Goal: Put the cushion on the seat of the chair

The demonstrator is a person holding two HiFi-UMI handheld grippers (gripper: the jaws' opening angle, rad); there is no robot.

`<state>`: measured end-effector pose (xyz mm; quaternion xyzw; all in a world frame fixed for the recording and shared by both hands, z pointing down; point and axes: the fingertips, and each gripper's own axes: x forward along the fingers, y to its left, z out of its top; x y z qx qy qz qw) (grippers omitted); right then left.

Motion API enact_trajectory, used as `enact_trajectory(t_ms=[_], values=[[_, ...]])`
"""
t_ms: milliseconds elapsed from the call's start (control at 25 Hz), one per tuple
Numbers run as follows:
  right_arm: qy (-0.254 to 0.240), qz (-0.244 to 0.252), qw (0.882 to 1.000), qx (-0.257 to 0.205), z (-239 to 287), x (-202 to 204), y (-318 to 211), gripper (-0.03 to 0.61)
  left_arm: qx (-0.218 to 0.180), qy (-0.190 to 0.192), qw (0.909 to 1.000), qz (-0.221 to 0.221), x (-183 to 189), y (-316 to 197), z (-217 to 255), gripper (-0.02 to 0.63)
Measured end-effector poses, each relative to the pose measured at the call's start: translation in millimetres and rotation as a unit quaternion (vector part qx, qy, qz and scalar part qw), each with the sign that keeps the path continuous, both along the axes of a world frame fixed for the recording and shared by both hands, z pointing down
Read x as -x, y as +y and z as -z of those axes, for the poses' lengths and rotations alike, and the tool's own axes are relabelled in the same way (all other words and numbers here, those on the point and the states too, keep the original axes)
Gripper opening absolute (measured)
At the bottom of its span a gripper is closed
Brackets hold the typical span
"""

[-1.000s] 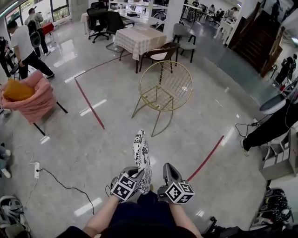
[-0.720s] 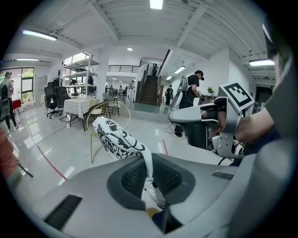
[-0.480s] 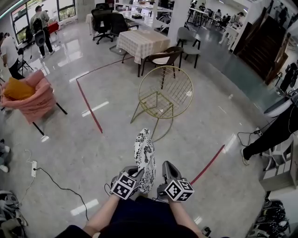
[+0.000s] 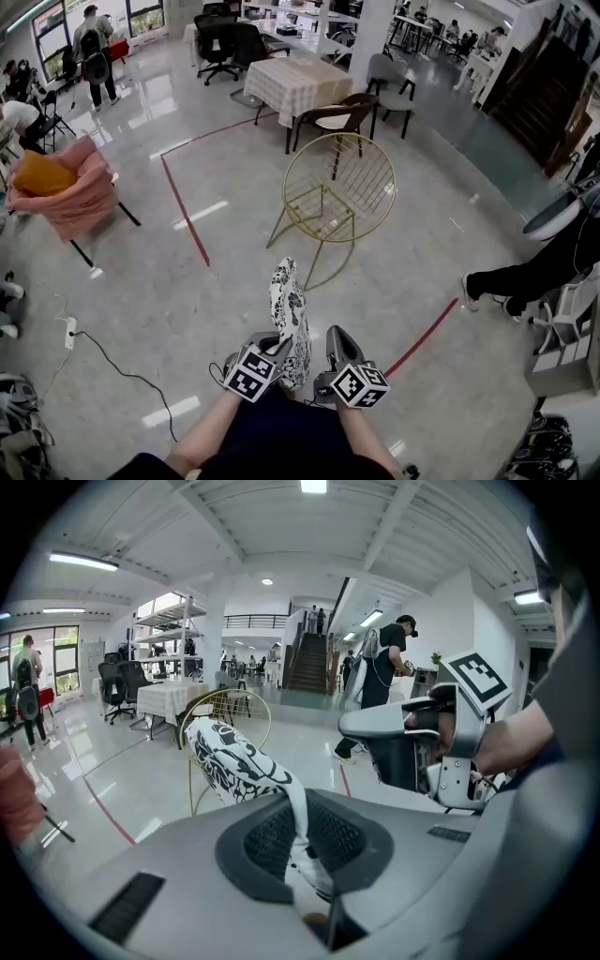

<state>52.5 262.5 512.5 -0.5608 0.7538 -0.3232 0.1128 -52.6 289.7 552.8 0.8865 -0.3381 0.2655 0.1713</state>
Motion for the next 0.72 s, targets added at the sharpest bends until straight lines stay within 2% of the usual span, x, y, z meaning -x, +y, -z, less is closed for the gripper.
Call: enact_trajectory(t_ms=[440, 720], values=[[-0.012, 0.009, 1.000, 0.020, -10, 1, -17, 0.003, 0.005, 0.001, 1.0000, -0.007, -9, -24, -1, 0.035], [-0.016, 0.002, 0.999, 0.031, -20, -12, -36, 0.003, 0.011, 0.000, 0.9997, -0.020, -21, -45, -12, 0.035]])
